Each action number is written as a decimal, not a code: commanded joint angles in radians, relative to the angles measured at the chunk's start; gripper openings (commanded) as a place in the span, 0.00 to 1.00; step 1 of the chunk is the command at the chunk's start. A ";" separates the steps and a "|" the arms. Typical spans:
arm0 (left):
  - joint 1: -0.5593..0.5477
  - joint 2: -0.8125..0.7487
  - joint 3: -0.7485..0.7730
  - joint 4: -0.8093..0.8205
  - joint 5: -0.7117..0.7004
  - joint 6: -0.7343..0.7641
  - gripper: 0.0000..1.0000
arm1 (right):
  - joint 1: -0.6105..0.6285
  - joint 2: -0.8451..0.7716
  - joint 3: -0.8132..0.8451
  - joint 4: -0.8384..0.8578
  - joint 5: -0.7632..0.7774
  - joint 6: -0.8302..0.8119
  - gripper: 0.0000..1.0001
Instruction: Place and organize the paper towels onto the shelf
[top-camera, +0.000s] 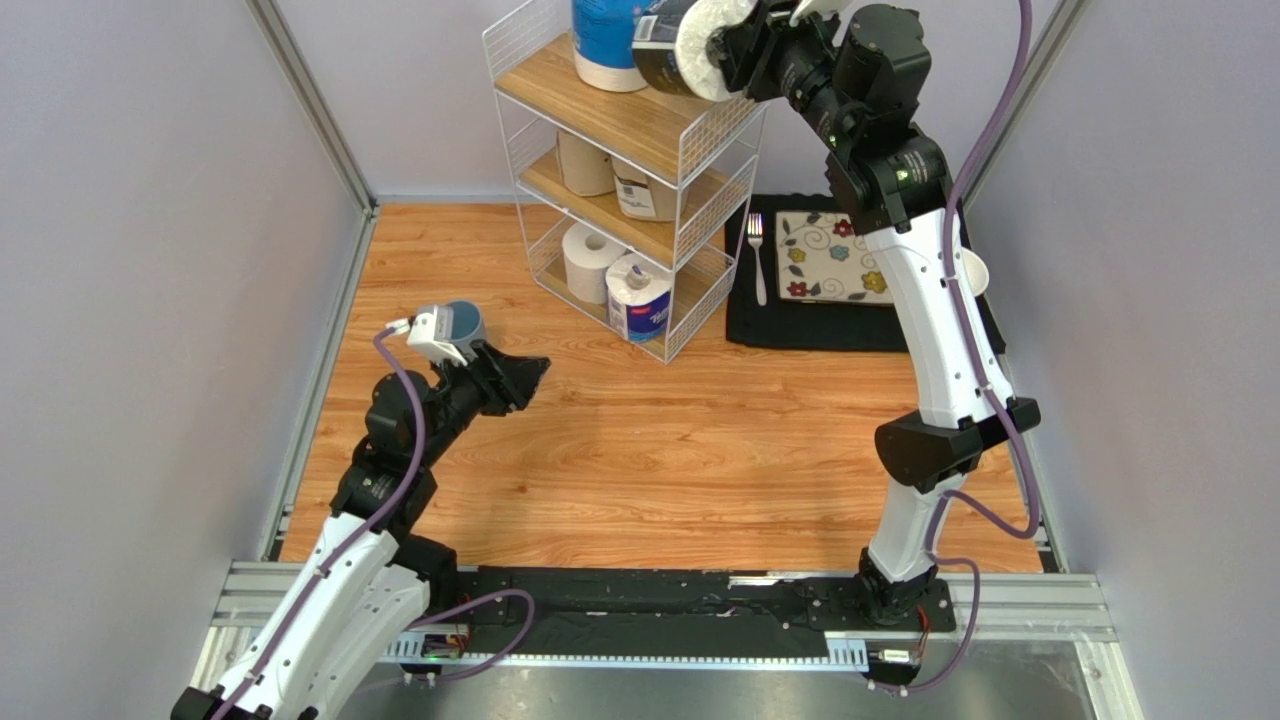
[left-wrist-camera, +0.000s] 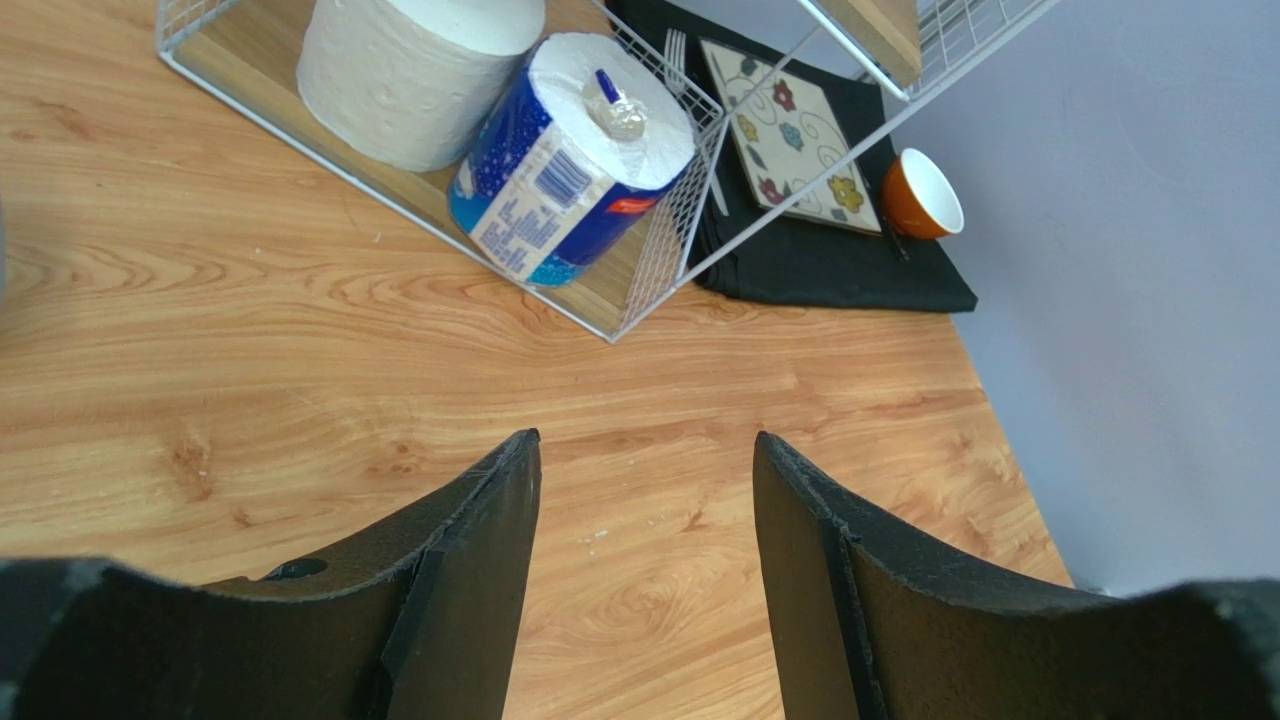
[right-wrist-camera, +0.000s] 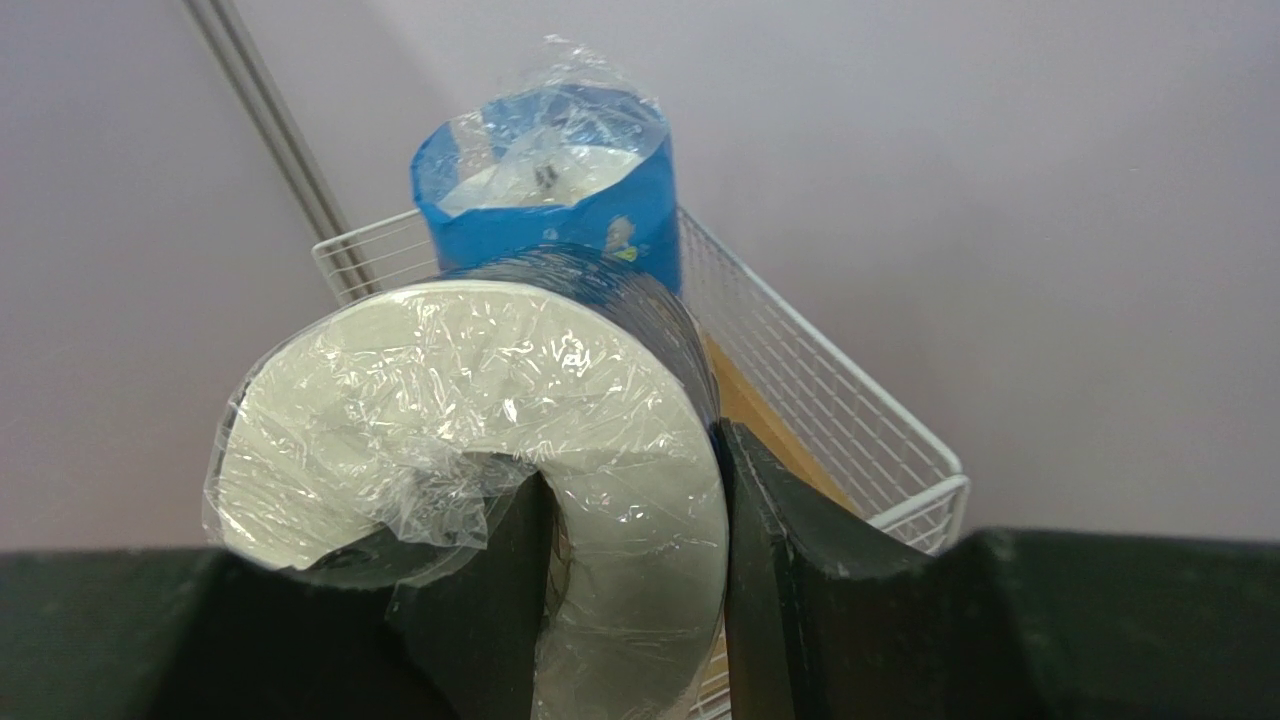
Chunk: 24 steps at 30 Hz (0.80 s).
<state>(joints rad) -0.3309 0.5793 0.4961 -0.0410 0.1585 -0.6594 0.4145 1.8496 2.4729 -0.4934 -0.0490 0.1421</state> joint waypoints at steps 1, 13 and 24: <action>0.006 -0.007 -0.002 0.038 0.015 -0.017 0.63 | 0.004 -0.041 0.023 0.035 -0.098 0.027 0.06; 0.006 -0.010 -0.016 0.036 0.019 -0.028 0.63 | -0.003 -0.049 -0.003 0.013 -0.064 -0.013 0.09; 0.006 -0.013 -0.033 0.067 0.030 -0.035 0.63 | -0.008 -0.070 -0.058 0.033 -0.046 -0.024 0.34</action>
<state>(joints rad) -0.3309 0.5770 0.4690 -0.0177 0.1680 -0.6804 0.4152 1.8320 2.4233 -0.4980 -0.1139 0.1364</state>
